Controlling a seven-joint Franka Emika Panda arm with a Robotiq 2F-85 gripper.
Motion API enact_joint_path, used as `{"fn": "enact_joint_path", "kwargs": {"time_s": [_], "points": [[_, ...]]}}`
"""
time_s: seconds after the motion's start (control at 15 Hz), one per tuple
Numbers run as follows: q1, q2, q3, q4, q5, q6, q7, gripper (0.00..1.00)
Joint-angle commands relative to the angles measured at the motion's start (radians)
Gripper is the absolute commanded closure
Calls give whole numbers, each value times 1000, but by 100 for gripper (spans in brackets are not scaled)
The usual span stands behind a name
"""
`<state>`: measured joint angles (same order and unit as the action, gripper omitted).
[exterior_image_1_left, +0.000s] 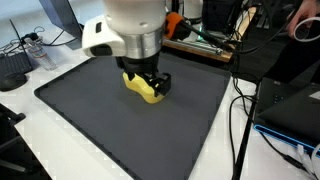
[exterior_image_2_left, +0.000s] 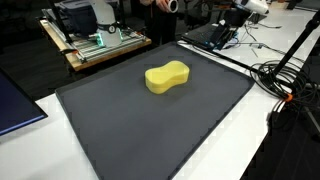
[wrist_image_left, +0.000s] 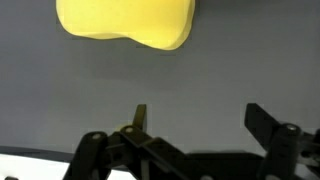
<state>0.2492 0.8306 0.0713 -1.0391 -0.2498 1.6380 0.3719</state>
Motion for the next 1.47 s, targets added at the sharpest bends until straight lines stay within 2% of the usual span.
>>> {"fn": "enact_joint_path", "kwargs": {"time_s": [0.0,0.2,0.27,0.4,0.8,0.93,1.07,1.4], "points": [[-80,9,16,-1,73,35,-31,0],[-141,17,26,2,123,41,-58,0],[-135,19,-9,6,162,38,-82,0],[-165,12,-12,-8,205,51,-110,0],[-242,-22,-21,-100,312,145,-151,0],[-254,-46,-30,-155,318,178,-176,0],[-251,-109,-41,-258,296,209,-203,0],[-248,-284,-44,-475,303,207,-221,0]]}}
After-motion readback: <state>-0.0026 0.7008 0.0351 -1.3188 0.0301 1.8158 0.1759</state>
